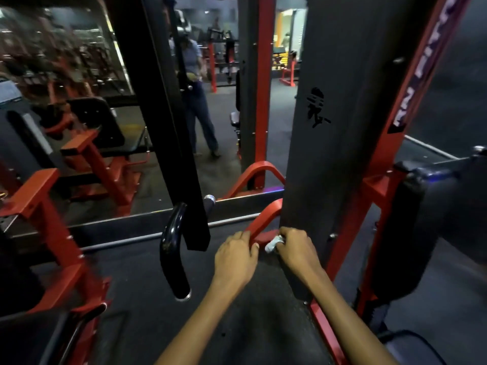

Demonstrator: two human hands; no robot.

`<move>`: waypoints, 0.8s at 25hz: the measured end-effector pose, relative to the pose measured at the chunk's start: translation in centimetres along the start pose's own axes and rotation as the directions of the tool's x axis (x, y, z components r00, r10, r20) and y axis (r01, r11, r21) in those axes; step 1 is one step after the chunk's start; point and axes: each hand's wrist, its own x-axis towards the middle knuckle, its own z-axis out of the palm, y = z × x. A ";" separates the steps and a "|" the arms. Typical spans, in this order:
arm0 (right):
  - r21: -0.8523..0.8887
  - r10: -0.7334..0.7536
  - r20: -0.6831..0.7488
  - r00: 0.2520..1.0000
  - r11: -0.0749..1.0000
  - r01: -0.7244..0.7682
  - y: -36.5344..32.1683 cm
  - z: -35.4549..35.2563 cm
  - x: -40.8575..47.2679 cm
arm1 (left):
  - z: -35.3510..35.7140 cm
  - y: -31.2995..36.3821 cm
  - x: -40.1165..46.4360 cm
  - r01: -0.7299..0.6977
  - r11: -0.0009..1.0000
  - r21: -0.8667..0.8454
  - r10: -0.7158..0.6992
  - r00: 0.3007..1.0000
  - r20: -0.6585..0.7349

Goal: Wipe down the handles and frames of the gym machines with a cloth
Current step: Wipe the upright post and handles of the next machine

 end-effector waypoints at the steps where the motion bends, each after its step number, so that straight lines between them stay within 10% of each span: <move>1: 0.002 -0.034 0.026 0.999 0.999 0.034 0.4 0.1 2.1 | 0.4 0.4 1.3 0.036 0.999 -0.001 -0.036 0.999 -0.020; 20: 0.097 -0.552 0.227 0.802 0.833 0.545 -7.2 6.5 34.9 | 0.6 -0.8 27.5 0.527 0.849 -0.039 -0.516 0.813 -0.268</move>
